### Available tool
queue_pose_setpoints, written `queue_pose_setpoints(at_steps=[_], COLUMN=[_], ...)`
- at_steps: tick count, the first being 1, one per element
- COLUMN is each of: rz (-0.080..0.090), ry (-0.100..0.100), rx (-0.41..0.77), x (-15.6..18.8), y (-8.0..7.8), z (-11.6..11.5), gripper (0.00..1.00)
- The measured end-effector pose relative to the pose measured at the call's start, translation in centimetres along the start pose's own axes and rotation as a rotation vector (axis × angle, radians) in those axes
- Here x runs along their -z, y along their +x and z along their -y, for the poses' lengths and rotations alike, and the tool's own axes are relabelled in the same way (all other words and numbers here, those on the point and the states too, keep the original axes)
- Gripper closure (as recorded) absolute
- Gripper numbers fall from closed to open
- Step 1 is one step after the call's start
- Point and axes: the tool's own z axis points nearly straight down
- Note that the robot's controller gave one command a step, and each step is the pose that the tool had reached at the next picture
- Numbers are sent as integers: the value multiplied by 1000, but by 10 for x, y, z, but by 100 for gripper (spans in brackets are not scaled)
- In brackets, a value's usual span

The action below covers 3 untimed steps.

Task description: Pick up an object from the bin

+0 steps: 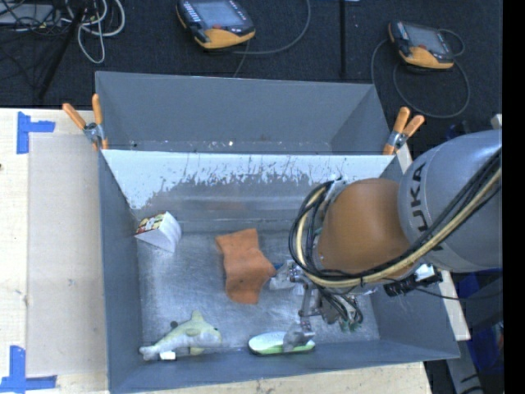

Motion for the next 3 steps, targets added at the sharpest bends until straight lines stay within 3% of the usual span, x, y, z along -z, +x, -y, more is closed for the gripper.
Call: queue_pose_setpoints(at_steps=[1, 2, 3], rz=[4, 36, 39], ry=[-1, -1, -3], rx=[-47, -3, -68], x=[-13, -43, -41], y=[0, -11, -10], z=[-14, -27, -30], gripper=[0, 0, 100])
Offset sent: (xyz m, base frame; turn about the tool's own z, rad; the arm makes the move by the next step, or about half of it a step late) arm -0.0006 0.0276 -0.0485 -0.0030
